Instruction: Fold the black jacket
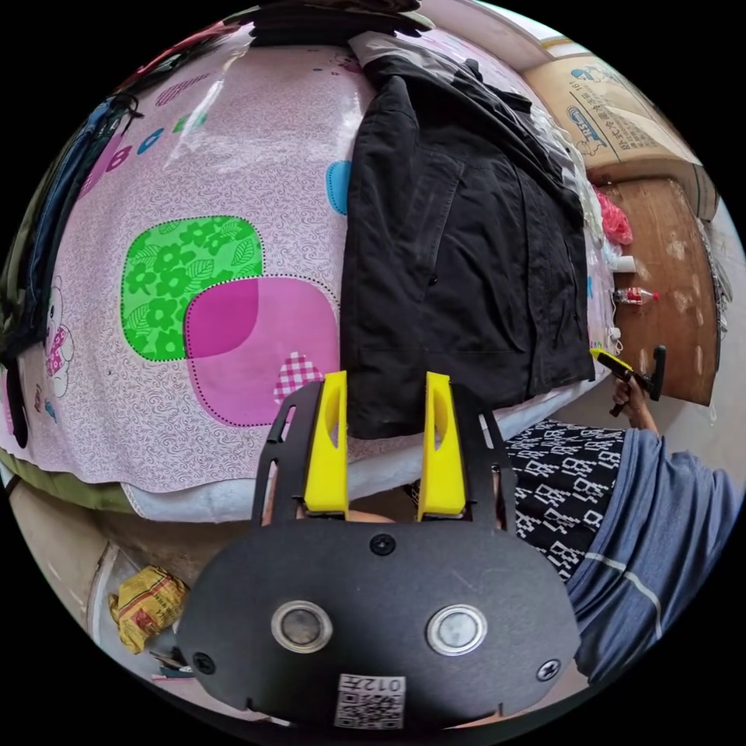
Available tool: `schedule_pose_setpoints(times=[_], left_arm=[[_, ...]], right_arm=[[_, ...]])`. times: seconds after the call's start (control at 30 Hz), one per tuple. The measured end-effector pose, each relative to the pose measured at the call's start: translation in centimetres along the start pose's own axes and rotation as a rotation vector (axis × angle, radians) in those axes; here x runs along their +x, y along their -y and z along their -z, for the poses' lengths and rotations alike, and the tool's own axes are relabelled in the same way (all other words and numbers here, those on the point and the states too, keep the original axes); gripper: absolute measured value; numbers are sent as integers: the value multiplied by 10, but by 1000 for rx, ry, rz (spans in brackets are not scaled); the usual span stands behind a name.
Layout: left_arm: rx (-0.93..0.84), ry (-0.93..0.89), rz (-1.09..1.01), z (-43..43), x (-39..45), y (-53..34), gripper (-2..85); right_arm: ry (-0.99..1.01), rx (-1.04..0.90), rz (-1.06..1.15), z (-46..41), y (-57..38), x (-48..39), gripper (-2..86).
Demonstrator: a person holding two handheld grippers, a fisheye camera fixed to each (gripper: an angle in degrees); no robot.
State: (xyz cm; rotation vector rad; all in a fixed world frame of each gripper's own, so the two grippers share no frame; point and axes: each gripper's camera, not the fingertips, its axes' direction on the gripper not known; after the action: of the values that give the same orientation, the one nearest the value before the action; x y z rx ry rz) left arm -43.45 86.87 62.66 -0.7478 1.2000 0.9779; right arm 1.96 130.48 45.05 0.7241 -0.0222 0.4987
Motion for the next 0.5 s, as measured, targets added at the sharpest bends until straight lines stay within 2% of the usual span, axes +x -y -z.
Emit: schedule_pose_setpoints(times=[0.13,0.33,0.5], left_arm=[[-23,-23,-33,10,-3,-2,144],[-45,-16,-41,30,-11,-2,148],[9,-39,62,51,-34,-9,150]], right_arm=[[213,25,-188,20,-34,77,61],[363,26,-238,31,-52,122,33],[432,33,-267,44,-63,154,35]])
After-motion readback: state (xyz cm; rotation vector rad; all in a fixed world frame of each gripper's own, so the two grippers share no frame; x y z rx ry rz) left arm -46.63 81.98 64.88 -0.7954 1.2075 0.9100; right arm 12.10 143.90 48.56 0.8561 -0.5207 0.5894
